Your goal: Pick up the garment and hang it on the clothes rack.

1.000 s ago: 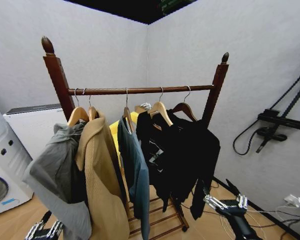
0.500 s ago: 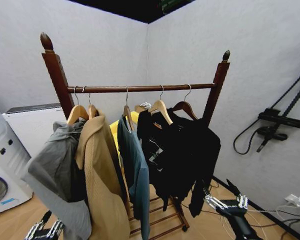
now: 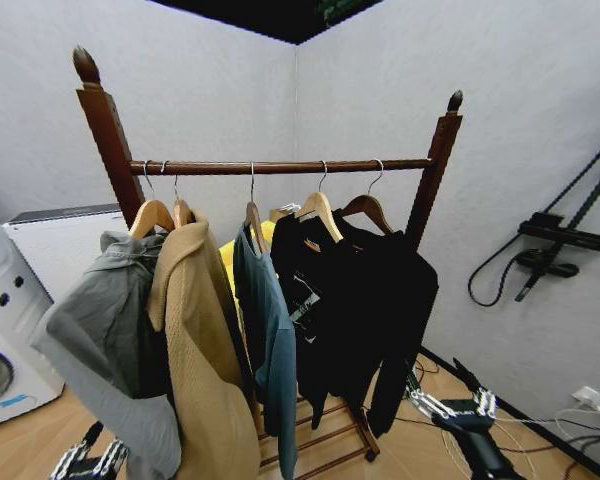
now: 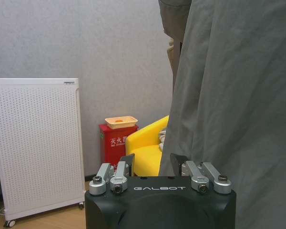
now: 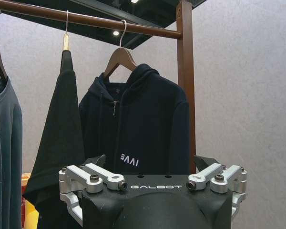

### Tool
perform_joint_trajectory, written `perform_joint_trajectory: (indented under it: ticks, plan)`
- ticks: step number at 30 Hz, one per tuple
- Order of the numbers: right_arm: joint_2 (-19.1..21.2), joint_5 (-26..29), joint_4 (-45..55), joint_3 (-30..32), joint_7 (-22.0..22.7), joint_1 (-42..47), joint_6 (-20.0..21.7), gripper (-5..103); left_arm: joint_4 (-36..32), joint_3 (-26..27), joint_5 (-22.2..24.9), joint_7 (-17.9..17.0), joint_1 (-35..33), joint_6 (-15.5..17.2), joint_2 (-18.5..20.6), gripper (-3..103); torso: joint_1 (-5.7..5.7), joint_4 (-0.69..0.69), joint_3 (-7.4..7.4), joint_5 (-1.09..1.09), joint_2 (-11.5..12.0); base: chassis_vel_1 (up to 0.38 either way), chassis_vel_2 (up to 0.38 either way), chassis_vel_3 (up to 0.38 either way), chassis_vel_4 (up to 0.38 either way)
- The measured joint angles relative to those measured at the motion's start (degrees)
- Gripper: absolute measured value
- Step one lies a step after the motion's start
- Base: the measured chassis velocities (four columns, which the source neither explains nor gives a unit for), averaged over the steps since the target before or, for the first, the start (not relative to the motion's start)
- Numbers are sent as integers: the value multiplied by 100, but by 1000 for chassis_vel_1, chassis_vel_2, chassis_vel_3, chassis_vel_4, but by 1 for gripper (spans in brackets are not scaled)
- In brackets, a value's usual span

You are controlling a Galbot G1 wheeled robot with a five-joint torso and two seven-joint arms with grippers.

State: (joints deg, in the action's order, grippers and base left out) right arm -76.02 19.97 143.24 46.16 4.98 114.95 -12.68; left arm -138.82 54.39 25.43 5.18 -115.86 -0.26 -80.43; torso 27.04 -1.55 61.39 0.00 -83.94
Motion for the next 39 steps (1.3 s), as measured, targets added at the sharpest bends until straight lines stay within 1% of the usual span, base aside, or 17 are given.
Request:
perform_joint_trajectory:
  ticks: [2, 6, 11, 12, 13, 16, 17, 19, 20, 24, 30, 39]
  plan:
    - [0, 0, 0, 1, 0, 0, 0, 100, 0, 0, 0, 0, 0, 0, 0, 46, 44, 0, 46, 0, -93, 0, 0, 0, 0]
    - [0, 0, 0, 1, 1, 0, 0, 100, 0, 0, 0, 0, 0, 0, 0, 46, 66, 0, 59, 0, -125, 0, 0, 0, 0]
    - [0, 0, 0, 1, 1, 0, 0, 100, 0, 0, 0, 0, 0, 0, 0, 46, 125, 0, 114, 0, -240, 0, 0, 0, 0]
    - [0, 0, 0, 1, 1, 0, 0, 100, 0, 0, 0, 0, 0, 0, 0, 46, 164, 0, 155, 0, -321, 0, 0, 0, 0]
    - [0, 0, 0, 1, 1, 0, 0, 100, 0, 0, 0, 0, 0, 0, 0, 46, 164, 0, 155, 0, -321, 0, 0, 0, 0]
    - [0, 0, 0, 1, 0, 0, 0, 100, 0, 0, 0, 0, 0, 0, 0, 46, 236, 0, 232, 0, -471, 0, 0, 0, 0]
    - [0, 0, 0, 1, 0, 0, 0, 100, 0, 0, 0, 0, 0, 0, 0, 46, 236, 0, 232, 0, -471, 0, 0, 0, 0]
    - [0, 0, 0, 1, 1, 0, 0, 100, 0, 0, 0, 0, 0, 0, 0, 46, 294, 0, 295, 0, -590, 0, 0, 0, 0]
    - [0, 0, 0, 1, 1, 0, 0, 100, 0, 0, 0, 0, 0, 0, 0, 46, 294, 0, 295, 0, -590, 0, 0, 0, 0]
    - [0, 0, 0, 1, 1, 0, 0, 100, 0, 0, 0, 0, 0, 0, -1, 46, 373, 0, 382, 0, -758, 0, 0, 0, 0]
    - [0, 0, -1, 1, 1, 0, 0, 100, 0, 0, 0, 0, 0, 0, 0, 46, 401, 0, 413, 0, -815, 0, 0, 0, 0]
    - [0, 1, -1, 1, 1, -1, 0, 100, 0, 0, 0, 0, 0, 0, 0, 46, 400, 0, 413, 0, -807, 29, -21, -28, 28]
